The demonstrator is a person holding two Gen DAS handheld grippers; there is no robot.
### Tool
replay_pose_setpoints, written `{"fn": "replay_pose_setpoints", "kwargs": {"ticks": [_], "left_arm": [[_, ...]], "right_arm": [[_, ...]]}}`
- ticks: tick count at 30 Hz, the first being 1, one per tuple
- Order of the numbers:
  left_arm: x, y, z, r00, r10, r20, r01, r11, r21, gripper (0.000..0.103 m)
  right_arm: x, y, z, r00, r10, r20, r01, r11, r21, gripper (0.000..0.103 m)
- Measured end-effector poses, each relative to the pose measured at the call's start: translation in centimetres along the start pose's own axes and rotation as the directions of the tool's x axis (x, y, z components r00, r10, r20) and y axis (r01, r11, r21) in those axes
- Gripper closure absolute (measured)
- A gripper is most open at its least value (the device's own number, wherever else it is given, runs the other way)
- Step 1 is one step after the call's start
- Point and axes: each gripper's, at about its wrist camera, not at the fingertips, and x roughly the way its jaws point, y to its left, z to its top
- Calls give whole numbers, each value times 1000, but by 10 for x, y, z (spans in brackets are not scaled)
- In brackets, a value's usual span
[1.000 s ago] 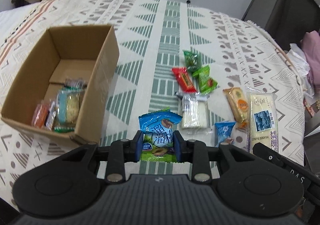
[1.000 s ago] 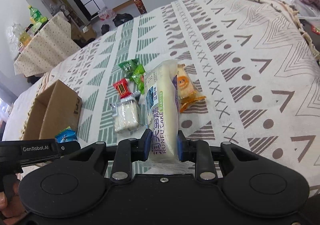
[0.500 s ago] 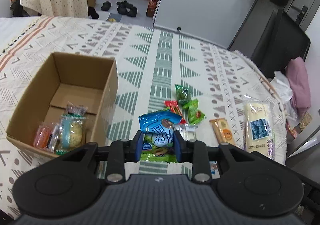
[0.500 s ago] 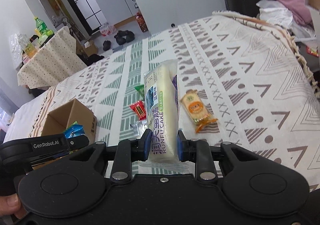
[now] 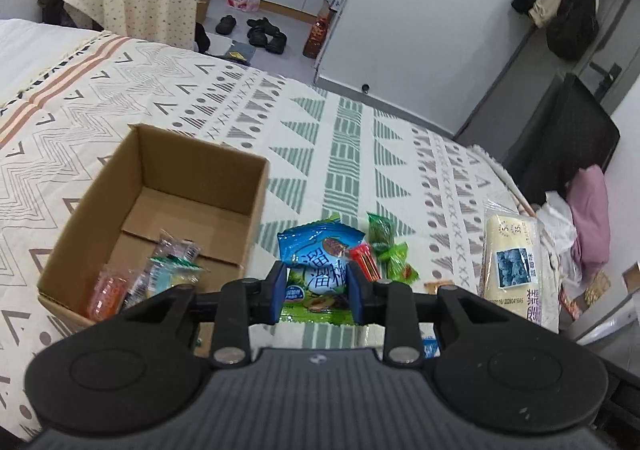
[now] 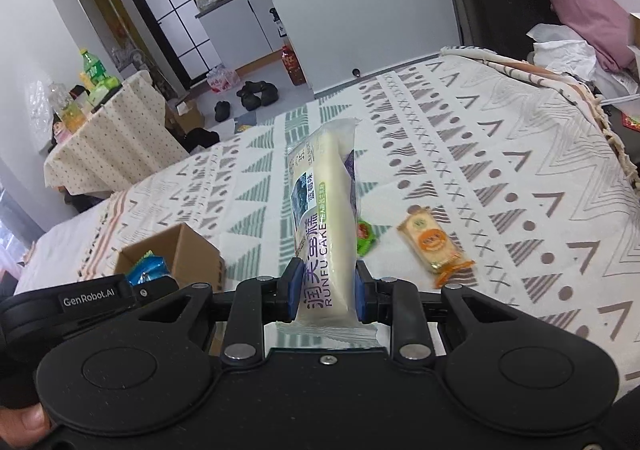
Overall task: Organize snacks
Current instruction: 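Lift both snacks and carry them over the cardboard box, then open both tools to drop the packet and Runfu cake into the box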
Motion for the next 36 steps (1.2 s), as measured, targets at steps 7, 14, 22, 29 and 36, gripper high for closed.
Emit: {"fn": "replay_pose_setpoints", "kwargs": {"ticks": [7, 14, 22, 29, 36], "left_arm": [[-6, 27, 14, 1000, 6, 24, -4, 998, -63, 72], [-11, 58, 28, 998, 17, 52, -10, 991, -130, 73], [-7, 101, 39, 996, 76, 52, -62, 970, -233, 73], [0, 120, 43, 992, 124, 30, -110, 950, -293, 72], [7, 128, 41, 984, 178, -8, -171, 932, -320, 55]], "right_arm": [[6, 31, 2, 1000, 25, 5, -24, 999, -33, 77], [18, 64, 0, 997, 70, -14, -71, 995, -66, 77], [38, 104, -5, 989, 139, -57, -144, 986, -82, 77], [58, 136, -11, 978, 183, -104, -193, 977, -94, 77], [77, 154, -18, 958, 232, -171, -251, 963, -100, 72]]}}
